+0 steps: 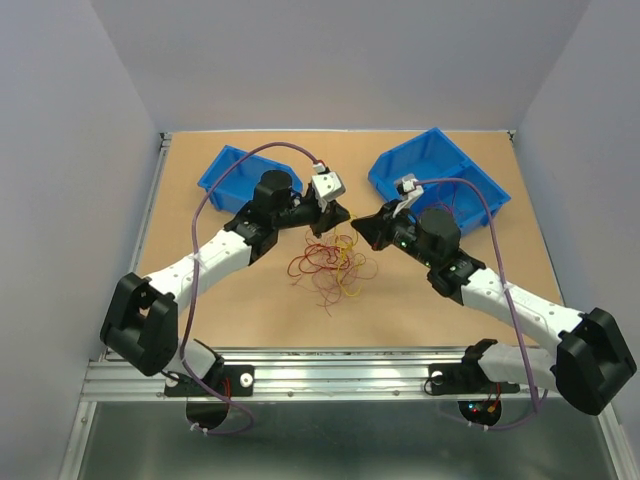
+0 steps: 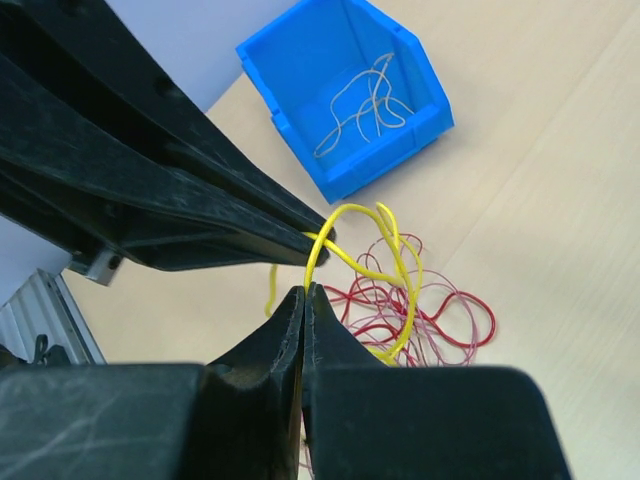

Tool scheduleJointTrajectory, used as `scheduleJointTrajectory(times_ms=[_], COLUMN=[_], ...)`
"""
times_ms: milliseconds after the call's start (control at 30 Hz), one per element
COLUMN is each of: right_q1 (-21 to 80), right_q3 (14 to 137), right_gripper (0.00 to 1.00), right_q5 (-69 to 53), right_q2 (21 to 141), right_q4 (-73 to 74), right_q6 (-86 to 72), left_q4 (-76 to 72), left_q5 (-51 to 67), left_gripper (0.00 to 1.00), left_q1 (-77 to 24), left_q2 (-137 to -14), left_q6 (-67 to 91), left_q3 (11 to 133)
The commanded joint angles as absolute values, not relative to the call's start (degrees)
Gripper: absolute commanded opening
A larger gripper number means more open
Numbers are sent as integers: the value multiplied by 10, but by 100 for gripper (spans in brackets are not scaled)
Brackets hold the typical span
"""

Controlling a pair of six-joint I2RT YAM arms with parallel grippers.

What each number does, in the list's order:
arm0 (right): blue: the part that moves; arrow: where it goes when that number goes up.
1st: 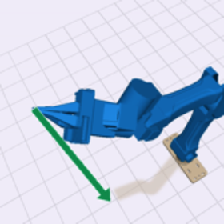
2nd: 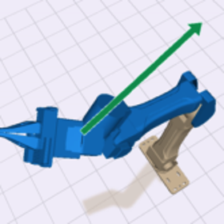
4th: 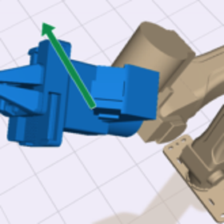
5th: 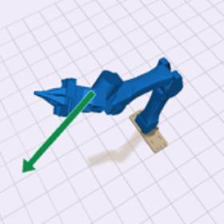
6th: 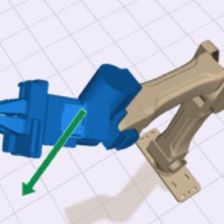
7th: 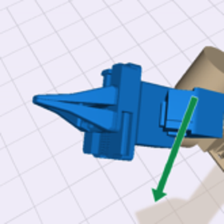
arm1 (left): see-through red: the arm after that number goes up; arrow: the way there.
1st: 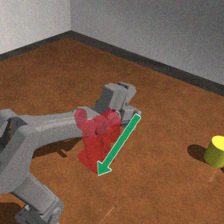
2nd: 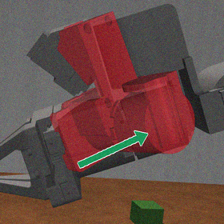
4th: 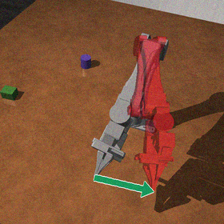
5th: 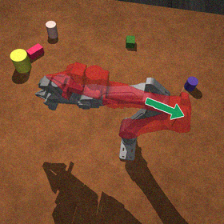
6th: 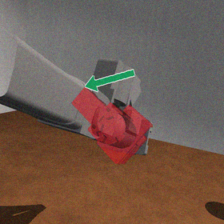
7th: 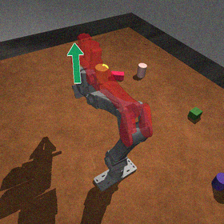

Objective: Untangle the cables

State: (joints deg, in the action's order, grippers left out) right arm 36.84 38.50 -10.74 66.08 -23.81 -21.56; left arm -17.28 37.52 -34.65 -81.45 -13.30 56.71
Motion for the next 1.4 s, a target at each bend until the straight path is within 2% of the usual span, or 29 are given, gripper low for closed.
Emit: scheduleJointTrajectory(times_ms=[0, 300, 467, 633, 767, 900, 1067, 1200, 1367], right_q1=[374, 374, 375, 374, 375, 374, 375, 375, 374], right_q3=[410, 406, 404, 405, 422, 513, 628, 731, 869], right_gripper=[2, 9, 5, 4, 1, 1, 0, 1, 1], right_q5=[-106, -93, -88, -84, -72, -61, -151, -172, -189], right_q2=[668, 658, 657, 659, 654, 646, 652, 676, 751], right_q4=[-231, -230, -231, -233, -224, -154, -116, -104, -98], right_q6=[-208, -202, -199, -197, -180, -170, -181, -197, -205], left_q4=[-205, -194, -180, -167, -159, -117, -1, 53, 69], left_q5=[370, 395, 403, 402, 353, 401, 488, 431, 310], left_gripper=[18, 16, 16, 15, 7, 3, 2, 0, 0], left_q1=[-346, -346, -345, -346, -340, -329, -329, -328, -303], left_q2=[-772, -775, -780, -780, -769, -771, -786, -771, -744], left_q6=[-146, -154, -159, -165, -150, -120, -99, -109, -92], left_q3=[568, 572, 579, 585, 599, 689, 840, 961, 1027])
